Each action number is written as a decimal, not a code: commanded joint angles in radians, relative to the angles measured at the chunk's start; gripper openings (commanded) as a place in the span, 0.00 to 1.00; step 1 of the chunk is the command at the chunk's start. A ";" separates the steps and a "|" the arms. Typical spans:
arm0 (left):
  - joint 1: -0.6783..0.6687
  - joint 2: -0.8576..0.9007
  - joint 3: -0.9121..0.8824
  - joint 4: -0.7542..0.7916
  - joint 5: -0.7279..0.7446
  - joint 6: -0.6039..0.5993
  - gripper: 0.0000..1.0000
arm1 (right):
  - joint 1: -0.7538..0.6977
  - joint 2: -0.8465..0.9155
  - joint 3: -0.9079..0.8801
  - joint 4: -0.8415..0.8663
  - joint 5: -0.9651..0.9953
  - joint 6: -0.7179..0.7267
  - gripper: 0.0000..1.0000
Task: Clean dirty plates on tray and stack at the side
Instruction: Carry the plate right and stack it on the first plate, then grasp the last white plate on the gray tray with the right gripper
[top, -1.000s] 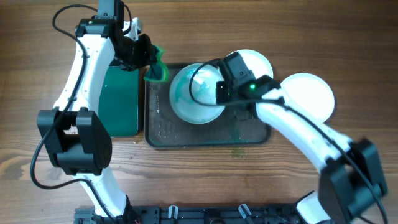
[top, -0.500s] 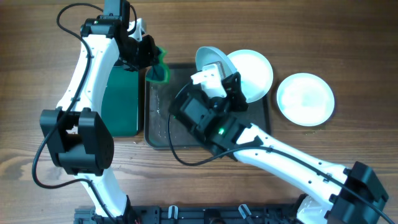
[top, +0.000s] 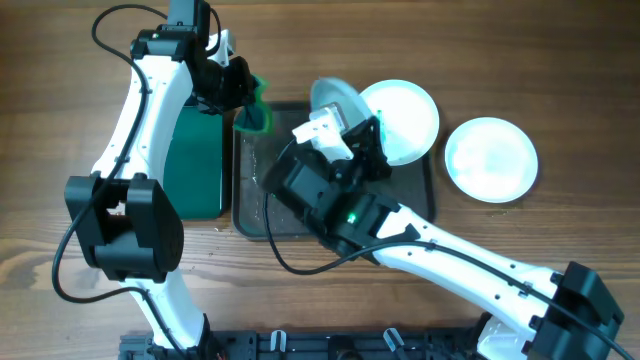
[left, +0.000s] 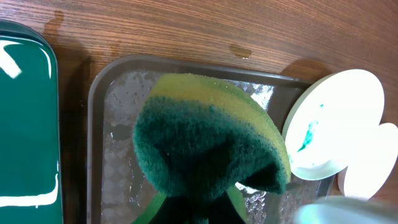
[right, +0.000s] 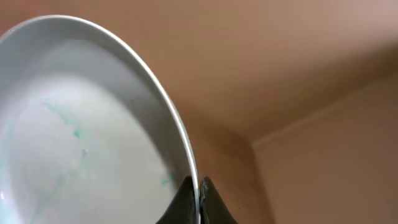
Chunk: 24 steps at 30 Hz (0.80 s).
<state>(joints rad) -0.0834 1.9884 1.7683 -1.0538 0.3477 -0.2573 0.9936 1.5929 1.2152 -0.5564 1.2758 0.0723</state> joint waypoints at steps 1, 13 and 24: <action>-0.005 -0.012 0.010 -0.002 -0.002 -0.013 0.04 | -0.078 -0.022 0.003 -0.071 -0.455 0.307 0.04; -0.005 -0.012 -0.009 -0.017 -0.013 -0.013 0.04 | -0.834 -0.198 0.004 -0.177 -1.431 0.353 0.04; -0.087 -0.012 -0.009 -0.016 -0.140 -0.043 0.04 | -1.368 -0.188 -0.160 -0.251 -1.276 0.351 0.04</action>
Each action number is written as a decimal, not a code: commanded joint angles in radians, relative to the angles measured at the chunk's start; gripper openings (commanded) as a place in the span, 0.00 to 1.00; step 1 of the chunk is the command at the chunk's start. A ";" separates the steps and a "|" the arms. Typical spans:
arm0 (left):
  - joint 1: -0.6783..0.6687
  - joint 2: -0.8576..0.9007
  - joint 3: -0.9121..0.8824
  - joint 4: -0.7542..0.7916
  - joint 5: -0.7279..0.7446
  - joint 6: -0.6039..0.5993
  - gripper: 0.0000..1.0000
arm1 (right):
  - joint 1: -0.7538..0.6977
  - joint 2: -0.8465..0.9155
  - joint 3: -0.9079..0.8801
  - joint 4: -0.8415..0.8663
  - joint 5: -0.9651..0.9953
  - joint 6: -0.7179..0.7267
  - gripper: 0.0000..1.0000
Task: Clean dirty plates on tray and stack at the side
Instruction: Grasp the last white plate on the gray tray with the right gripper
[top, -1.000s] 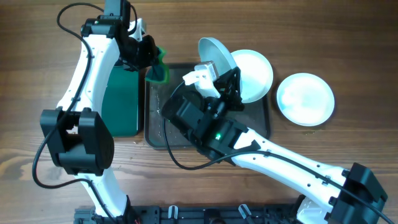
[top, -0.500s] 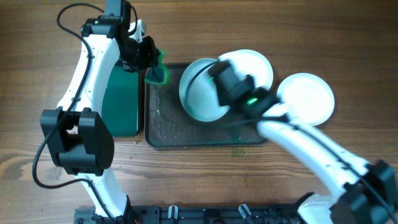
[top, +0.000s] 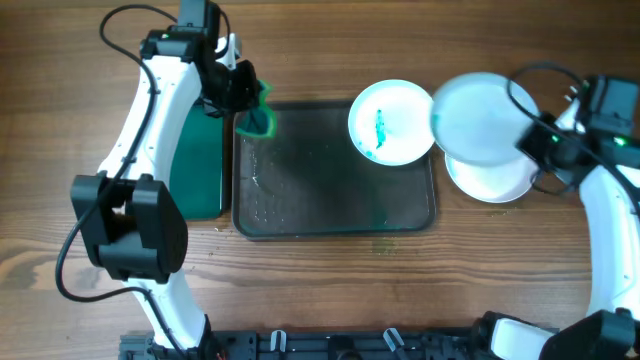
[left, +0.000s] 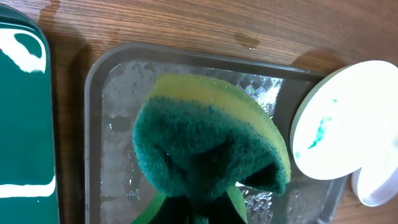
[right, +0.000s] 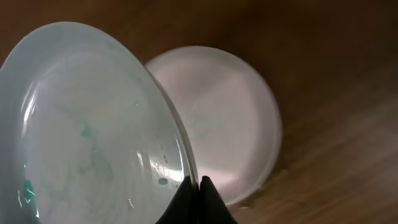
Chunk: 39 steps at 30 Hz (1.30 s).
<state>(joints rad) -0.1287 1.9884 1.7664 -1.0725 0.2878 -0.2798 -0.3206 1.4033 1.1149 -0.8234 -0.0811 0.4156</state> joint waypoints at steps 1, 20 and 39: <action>-0.053 -0.012 -0.007 0.003 -0.097 -0.021 0.04 | -0.070 0.002 -0.080 0.029 0.099 0.007 0.04; -0.113 -0.012 -0.007 0.026 -0.159 -0.024 0.04 | -0.077 0.175 -0.052 0.150 -0.138 -0.212 0.52; -0.113 -0.012 -0.007 0.025 -0.159 -0.024 0.04 | 0.304 0.592 0.208 0.304 -0.227 -0.386 0.40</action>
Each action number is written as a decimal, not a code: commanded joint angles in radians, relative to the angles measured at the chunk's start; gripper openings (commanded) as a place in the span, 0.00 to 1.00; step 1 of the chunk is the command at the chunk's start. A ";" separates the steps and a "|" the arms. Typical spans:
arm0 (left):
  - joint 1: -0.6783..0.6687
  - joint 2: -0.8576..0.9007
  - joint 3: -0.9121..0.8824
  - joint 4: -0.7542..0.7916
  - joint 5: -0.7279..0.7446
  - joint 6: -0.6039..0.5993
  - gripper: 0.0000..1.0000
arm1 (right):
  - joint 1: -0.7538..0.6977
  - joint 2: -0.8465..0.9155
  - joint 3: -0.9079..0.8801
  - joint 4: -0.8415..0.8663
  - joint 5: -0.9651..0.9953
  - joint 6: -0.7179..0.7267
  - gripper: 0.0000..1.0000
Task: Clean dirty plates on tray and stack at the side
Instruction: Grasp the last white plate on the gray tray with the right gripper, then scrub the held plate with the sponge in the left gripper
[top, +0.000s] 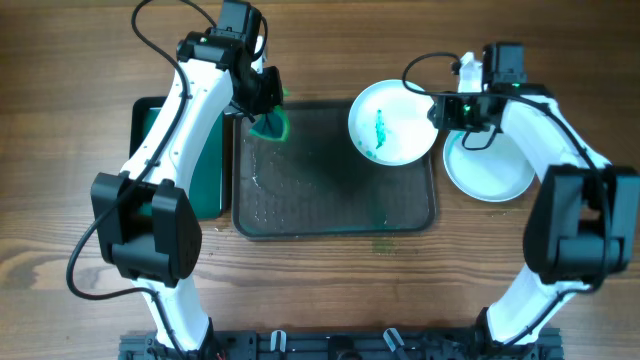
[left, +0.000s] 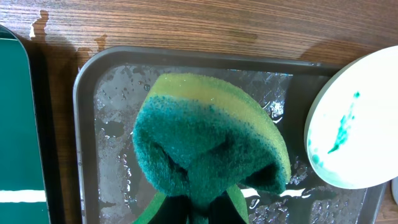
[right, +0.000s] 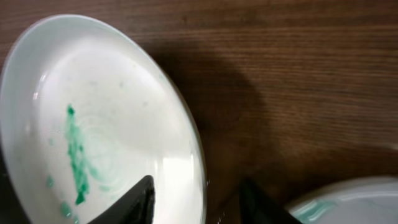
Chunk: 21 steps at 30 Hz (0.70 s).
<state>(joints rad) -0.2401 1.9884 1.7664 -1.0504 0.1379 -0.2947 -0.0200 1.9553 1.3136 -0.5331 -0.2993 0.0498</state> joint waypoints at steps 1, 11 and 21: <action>-0.001 -0.012 -0.007 0.003 -0.010 -0.010 0.04 | 0.004 0.046 0.009 0.014 -0.009 -0.021 0.34; -0.001 -0.012 -0.007 0.003 -0.009 -0.010 0.04 | 0.053 -0.028 0.010 -0.108 -0.137 0.067 0.04; -0.028 -0.012 -0.014 0.007 -0.010 -0.060 0.04 | 0.348 -0.032 -0.023 -0.154 0.019 0.556 0.04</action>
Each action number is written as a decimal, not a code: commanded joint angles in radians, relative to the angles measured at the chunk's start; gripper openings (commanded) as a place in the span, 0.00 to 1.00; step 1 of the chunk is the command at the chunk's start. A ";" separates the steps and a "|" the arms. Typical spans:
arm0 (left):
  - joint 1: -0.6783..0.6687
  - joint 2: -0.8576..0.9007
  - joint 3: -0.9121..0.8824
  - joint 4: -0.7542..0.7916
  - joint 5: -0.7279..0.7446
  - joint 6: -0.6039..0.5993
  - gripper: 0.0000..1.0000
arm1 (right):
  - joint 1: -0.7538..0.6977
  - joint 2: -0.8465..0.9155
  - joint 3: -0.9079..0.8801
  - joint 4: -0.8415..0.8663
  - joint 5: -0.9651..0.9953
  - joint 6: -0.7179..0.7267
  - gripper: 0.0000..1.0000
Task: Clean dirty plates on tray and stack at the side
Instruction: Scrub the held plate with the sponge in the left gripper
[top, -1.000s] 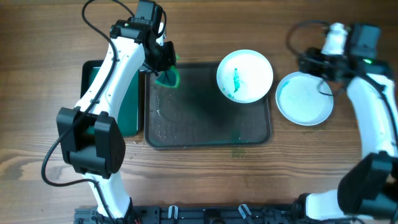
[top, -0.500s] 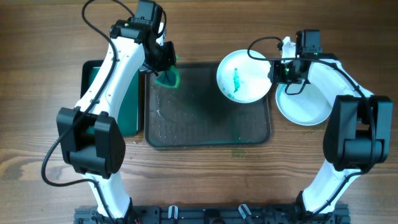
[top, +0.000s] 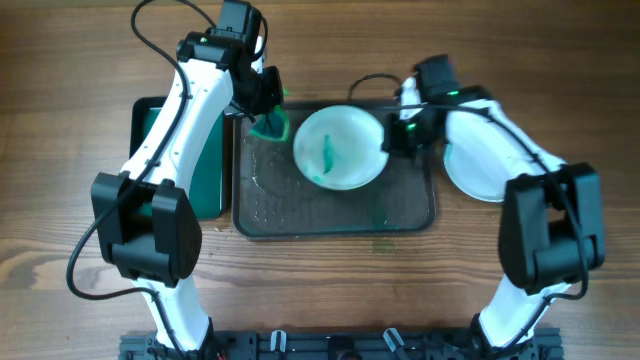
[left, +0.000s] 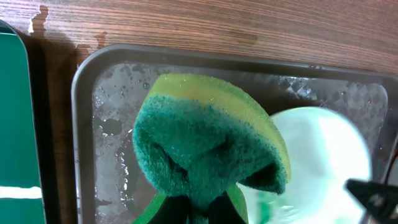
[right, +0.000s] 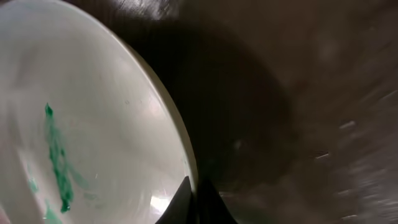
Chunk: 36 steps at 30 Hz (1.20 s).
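A white plate smeared with green (top: 339, 147) (right: 81, 143) (left: 317, 162) sits over the middle of the grey wet tray (top: 300, 215) (left: 87, 124). My right gripper (top: 393, 137) (right: 194, 198) is shut on this plate's right rim. My left gripper (top: 265, 115) (left: 200, 208) is shut on a yellow and green sponge (top: 270, 122) (left: 208, 143), held over the tray's far left corner, just left of the plate. A stack of clean white plates (top: 490, 165) lies on the table to the right of the tray.
A dark green tray (top: 195, 160) (left: 18, 124) lies to the left of the grey one. Water drops mark the wooden table (left: 186, 25) behind the tray.
My right gripper was open at the dirty plate's right rim at the tray's far right corner. Now it is shut on that rim and the plate is at the tray's middle, near the sponge.
My right gripper held a washed plate up over the tray, then carried it over the plate at the right. Later that plate lay stacked there and the gripper was open by the second dirty plate. It now grips this plate mid-tray. My left gripper has kept the sponge throughout.
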<state>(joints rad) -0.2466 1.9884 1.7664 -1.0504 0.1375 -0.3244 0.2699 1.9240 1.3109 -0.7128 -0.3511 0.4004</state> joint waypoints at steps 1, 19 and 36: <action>-0.027 -0.012 -0.021 0.011 -0.009 -0.033 0.04 | 0.073 0.003 -0.028 0.043 0.071 0.215 0.04; -0.171 0.113 -0.306 0.267 -0.026 -0.129 0.04 | 0.118 0.031 -0.077 0.156 0.097 0.280 0.04; -0.153 0.142 -0.235 0.223 -0.155 -0.145 0.04 | 0.118 0.031 -0.077 0.156 0.097 0.280 0.04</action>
<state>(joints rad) -0.4110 2.1113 1.4876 -0.7612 0.3447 -0.3481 0.3878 1.9488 1.2308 -0.5655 -0.2428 0.6765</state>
